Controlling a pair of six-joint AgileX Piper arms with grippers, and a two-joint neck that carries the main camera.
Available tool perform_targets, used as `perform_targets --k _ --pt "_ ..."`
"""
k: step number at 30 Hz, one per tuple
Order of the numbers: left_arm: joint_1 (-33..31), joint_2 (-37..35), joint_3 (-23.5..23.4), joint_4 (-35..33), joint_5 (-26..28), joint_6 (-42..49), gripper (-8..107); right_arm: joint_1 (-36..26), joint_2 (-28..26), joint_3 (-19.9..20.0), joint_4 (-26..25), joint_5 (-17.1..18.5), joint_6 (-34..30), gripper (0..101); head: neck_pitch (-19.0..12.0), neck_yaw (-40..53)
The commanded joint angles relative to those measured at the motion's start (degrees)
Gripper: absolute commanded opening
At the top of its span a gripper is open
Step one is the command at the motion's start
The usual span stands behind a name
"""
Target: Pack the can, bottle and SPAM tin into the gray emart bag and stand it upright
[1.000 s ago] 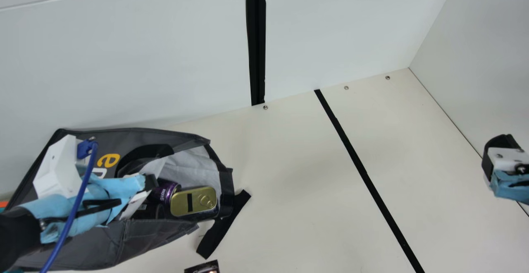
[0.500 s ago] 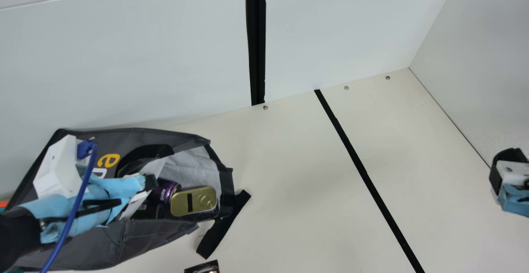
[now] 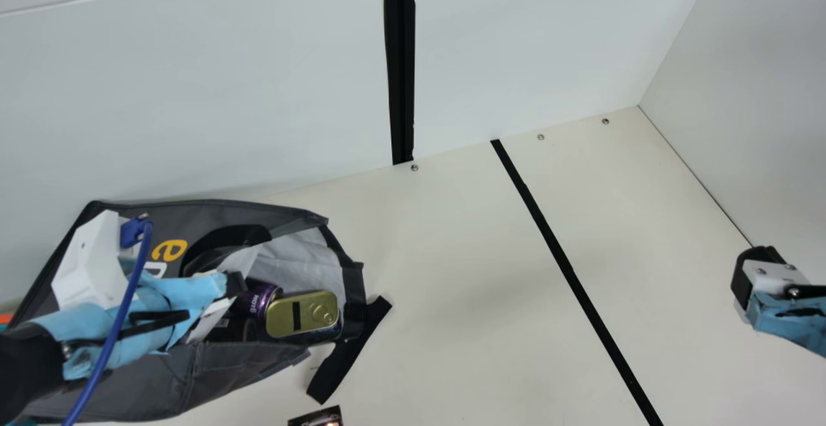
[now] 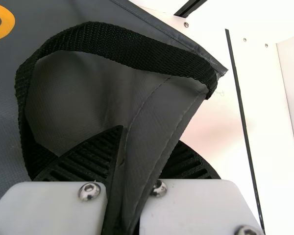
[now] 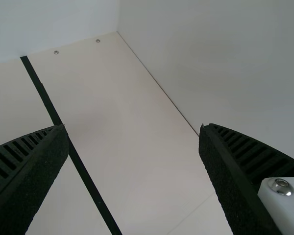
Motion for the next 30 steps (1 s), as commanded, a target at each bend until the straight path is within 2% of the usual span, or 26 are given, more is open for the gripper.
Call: perform_targets --k 1,16,30 --pt "0.00 0.00 0.00 0.00 0.00 0.00 -8 0.19 0.10 0.20 -0.10 0.02 0.33 95 -1.30 -0.05" --pt "0.00 0.00 0.00 0.00 0.00 0.00 -8 3.99 1.23 1.40 -0.96 0.02 2.25 95 -1.30 -0.05" --pt "0.00 0.00 0.00 0.00 0.00 0.00 -8 14.84 5.19 2.08 -3.23 0.02 7.13 95 -1.30 -0.05"
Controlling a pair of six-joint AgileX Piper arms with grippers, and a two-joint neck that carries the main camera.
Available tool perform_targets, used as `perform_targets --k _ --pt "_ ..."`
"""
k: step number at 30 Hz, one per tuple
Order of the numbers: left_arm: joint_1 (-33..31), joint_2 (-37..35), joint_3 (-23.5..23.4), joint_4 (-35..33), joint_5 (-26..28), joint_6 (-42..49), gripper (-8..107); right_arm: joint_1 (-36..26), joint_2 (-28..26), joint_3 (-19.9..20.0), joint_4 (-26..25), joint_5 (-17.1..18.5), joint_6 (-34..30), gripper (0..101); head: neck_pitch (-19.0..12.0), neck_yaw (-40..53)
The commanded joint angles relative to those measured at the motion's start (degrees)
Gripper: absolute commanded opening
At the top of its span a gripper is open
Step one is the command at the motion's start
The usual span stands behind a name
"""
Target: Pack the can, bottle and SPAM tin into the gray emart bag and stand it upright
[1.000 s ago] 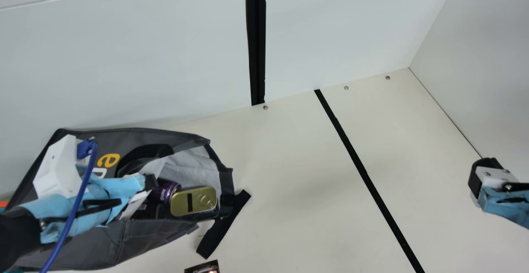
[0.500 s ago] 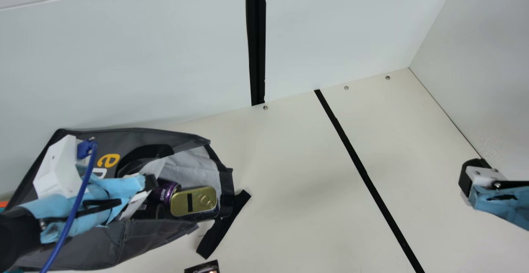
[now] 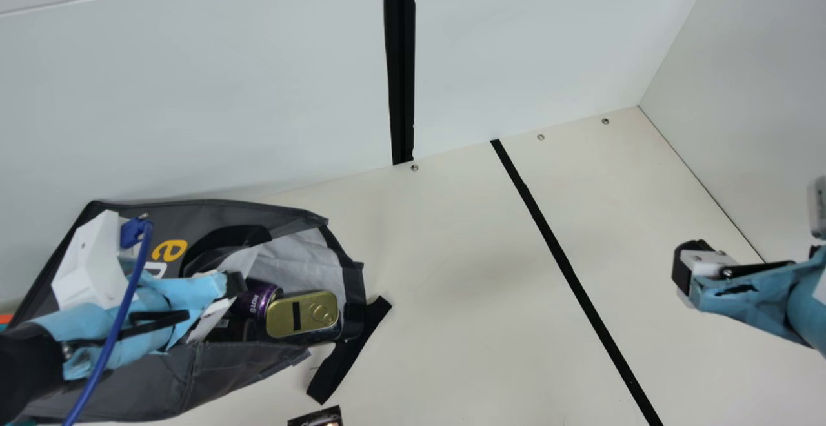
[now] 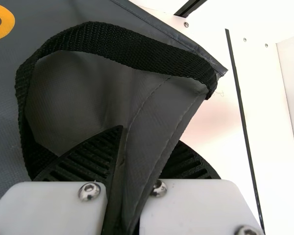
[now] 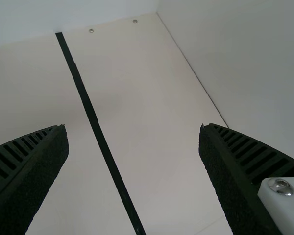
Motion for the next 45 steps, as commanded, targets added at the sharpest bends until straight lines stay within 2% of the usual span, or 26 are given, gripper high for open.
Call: perform_targets --k 1,12,20,28,45 --pt "0.00 0.00 0.00 0.00 0.00 0.00 -8 1.97 0.54 0.07 -0.19 0.06 1.12 95 -1.30 -0.05" --pt "0.00 0.00 0.00 0.00 0.00 0.00 -8 9.45 4.59 -0.72 0.36 0.06 4.72 95 -1.30 -0.05" --pt "0.00 0.00 0.00 0.00 0.00 0.00 -8 9.42 7.41 -2.09 4.96 0.06 2.61 95 -1.30 -0.05" --pt "0.00 0.00 0.00 0.00 0.00 0.00 -8 4.73 10.39 -3.22 12.90 -0.38 -4.37 95 -1.30 -0.05" --pt "0.00 0.00 0.00 0.00 0.00 0.00 -8 -4.15 16.05 1.56 29.06 -6.40 -21.87 95 -1.30 -0.05"
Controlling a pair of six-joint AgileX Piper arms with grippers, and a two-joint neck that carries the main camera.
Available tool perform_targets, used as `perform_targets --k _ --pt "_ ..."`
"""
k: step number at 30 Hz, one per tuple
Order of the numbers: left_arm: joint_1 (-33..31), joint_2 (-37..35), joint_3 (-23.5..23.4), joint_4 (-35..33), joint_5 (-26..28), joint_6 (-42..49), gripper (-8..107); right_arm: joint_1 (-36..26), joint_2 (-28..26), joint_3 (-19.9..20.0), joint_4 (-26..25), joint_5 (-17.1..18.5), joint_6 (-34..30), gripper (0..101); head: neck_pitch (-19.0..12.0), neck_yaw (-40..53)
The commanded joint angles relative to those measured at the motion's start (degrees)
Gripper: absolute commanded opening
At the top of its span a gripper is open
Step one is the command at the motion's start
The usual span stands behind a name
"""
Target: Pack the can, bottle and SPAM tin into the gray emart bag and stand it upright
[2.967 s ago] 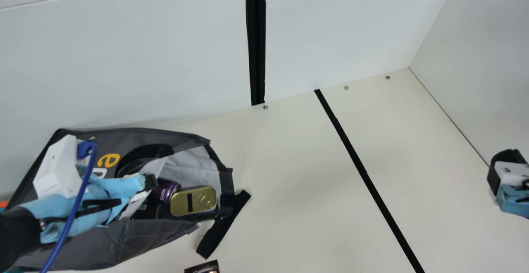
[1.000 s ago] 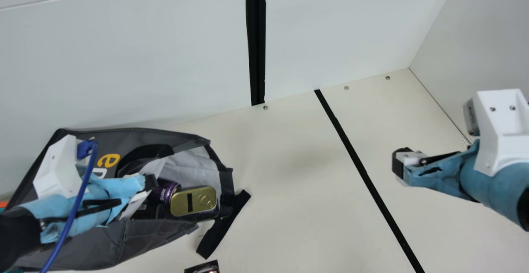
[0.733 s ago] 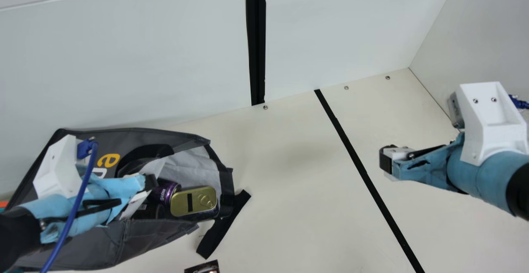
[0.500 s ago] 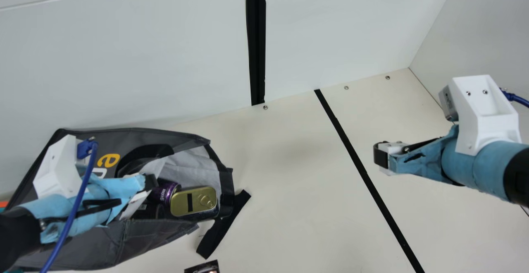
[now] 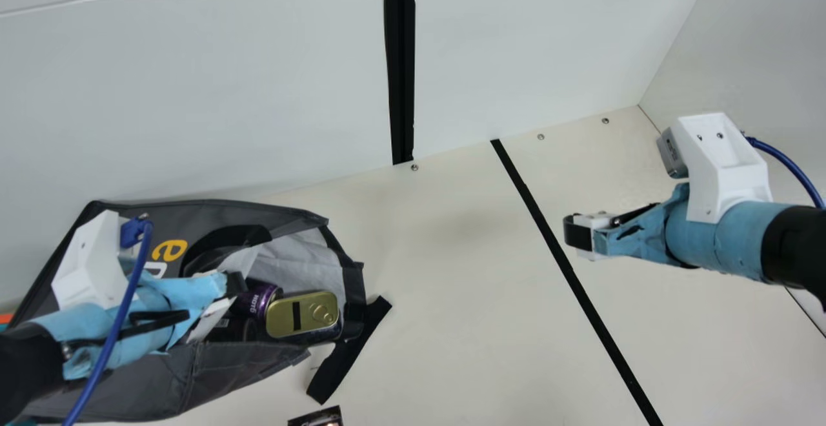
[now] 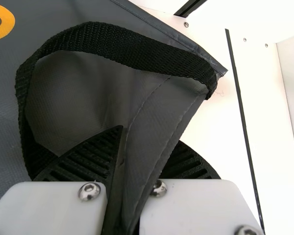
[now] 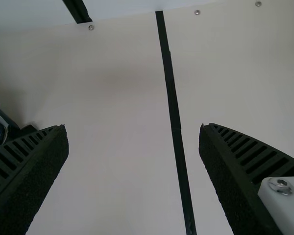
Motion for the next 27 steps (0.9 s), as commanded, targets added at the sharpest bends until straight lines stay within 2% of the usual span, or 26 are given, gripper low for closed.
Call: perform_targets --k 1,13,27 --pt "0.00 0.00 0.00 0.00 0.00 0.00 -8 -0.41 0.48 0.50 2.13 -0.30 -2.27 95 -1.30 -0.14" --pt "0.00 0.00 0.00 0.00 0.00 0.00 -8 -1.39 3.90 4.17 9.76 -3.43 -10.83 95 -1.30 -0.14" --pt "0.00 0.00 0.00 0.00 0.00 0.00 -8 0.38 7.75 9.27 19.13 -7.14 -20.27 95 -1.30 -0.14"
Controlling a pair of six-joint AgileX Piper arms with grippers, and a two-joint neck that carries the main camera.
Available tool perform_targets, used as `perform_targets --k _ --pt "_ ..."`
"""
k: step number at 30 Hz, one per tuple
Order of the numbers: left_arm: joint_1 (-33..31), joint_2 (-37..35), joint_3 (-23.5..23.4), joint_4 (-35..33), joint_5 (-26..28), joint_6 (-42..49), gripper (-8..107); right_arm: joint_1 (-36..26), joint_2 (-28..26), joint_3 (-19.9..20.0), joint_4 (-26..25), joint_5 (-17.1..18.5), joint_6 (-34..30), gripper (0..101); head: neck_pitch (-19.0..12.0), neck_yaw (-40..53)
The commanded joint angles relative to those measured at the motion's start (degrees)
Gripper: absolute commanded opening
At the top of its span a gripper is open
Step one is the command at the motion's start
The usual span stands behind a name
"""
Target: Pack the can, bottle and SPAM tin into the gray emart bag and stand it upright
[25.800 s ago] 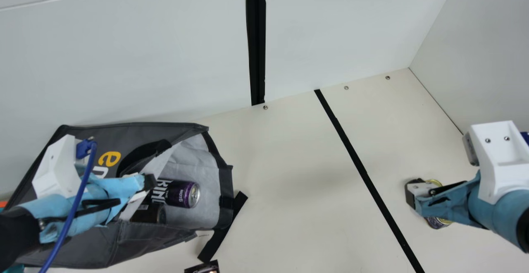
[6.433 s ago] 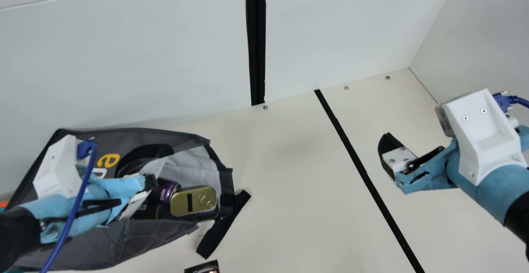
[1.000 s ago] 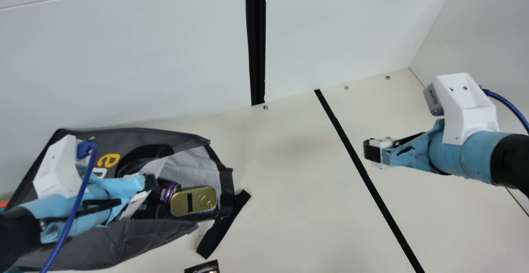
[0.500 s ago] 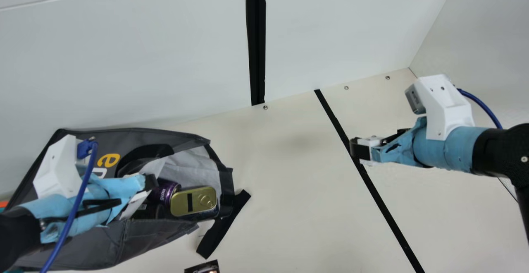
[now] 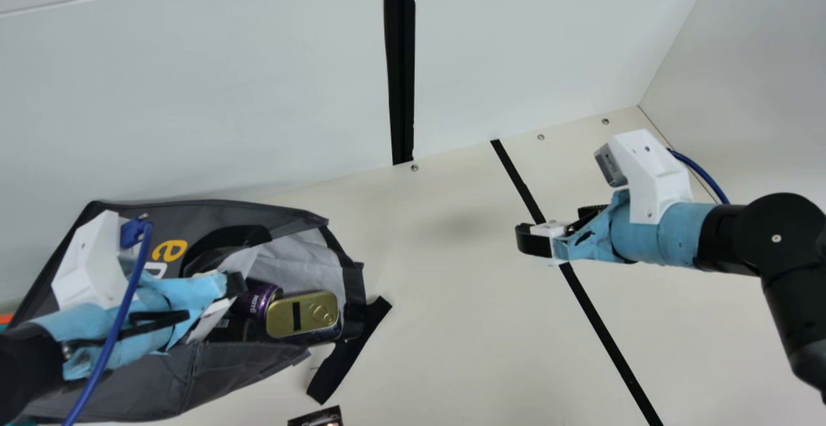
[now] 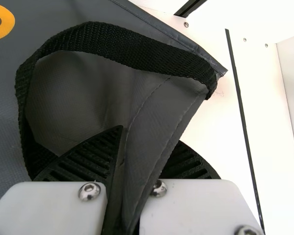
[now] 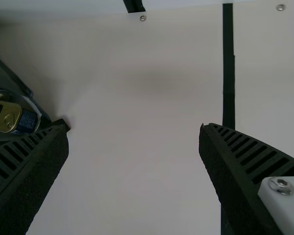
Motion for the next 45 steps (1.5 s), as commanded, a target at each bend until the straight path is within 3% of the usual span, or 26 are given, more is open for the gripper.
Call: perform_targets --k 1,22,45 --pt "0.00 0.00 0.00 0.00 0.00 0.00 -8 0.42 0.55 0.54 1.59 -0.12 -1.54 95 -1.30 -0.14" --pt "0.00 0.00 0.00 0.00 0.00 0.00 -8 6.45 8.14 4.66 13.60 -4.04 -13.92 95 -1.30 -0.14" --pt "0.00 0.00 0.00 0.00 0.00 0.00 -8 13.91 19.13 2.76 21.44 -5.70 -22.82 95 -1.30 -0.14"
